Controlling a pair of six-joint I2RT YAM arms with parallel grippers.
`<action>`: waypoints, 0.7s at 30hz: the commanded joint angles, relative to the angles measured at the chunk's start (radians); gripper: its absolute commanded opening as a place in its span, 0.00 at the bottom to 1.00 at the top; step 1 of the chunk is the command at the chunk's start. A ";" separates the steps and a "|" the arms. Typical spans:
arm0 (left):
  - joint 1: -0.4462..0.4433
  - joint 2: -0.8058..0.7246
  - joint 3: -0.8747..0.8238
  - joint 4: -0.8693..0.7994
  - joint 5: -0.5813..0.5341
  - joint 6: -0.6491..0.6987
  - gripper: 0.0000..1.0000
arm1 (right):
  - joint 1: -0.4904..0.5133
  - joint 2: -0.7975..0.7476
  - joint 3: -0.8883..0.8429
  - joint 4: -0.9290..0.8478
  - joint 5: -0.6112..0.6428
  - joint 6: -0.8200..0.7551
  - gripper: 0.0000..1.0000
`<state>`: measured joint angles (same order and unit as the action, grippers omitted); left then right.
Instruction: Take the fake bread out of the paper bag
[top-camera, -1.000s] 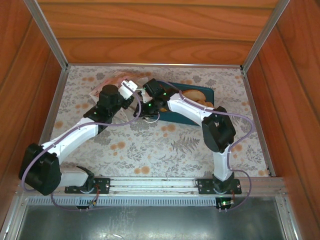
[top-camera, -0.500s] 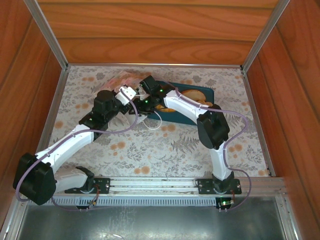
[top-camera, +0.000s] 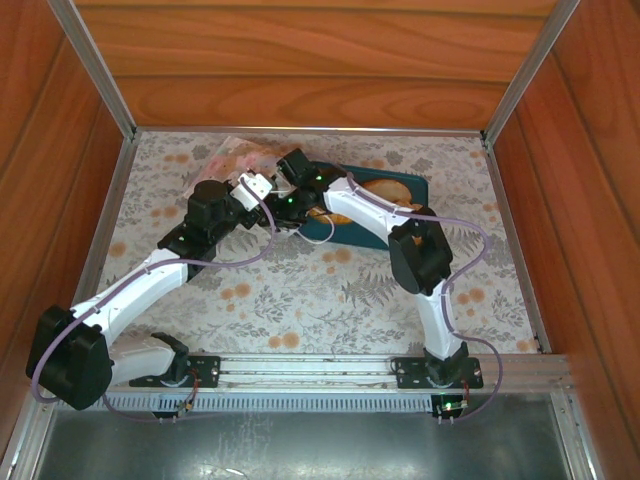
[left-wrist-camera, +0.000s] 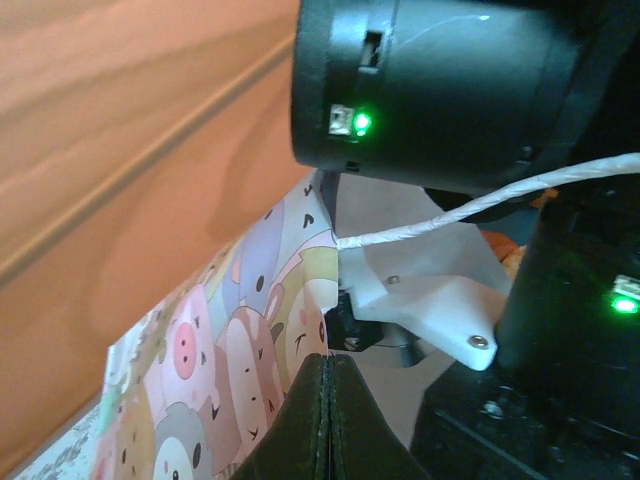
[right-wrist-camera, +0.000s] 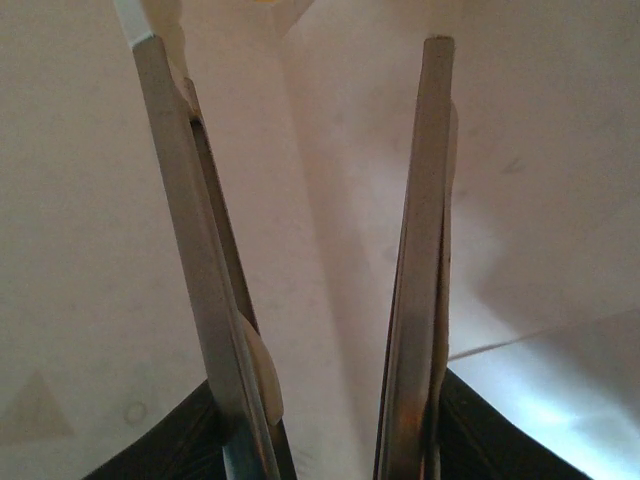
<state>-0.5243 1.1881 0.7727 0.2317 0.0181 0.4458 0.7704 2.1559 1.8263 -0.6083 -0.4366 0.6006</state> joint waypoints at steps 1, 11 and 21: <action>-0.006 -0.002 0.003 0.035 0.077 0.004 0.00 | -0.022 0.046 0.062 -0.025 0.004 0.022 0.46; -0.006 0.029 0.019 0.035 0.080 0.016 0.00 | -0.020 0.033 0.025 0.034 -0.130 -0.036 0.42; -0.007 0.030 0.039 0.034 0.127 0.008 0.00 | -0.020 0.065 0.045 0.014 -0.116 -0.090 0.44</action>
<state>-0.5236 1.2175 0.7731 0.2310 0.0463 0.4484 0.7567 2.1990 1.8290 -0.5858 -0.5224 0.5385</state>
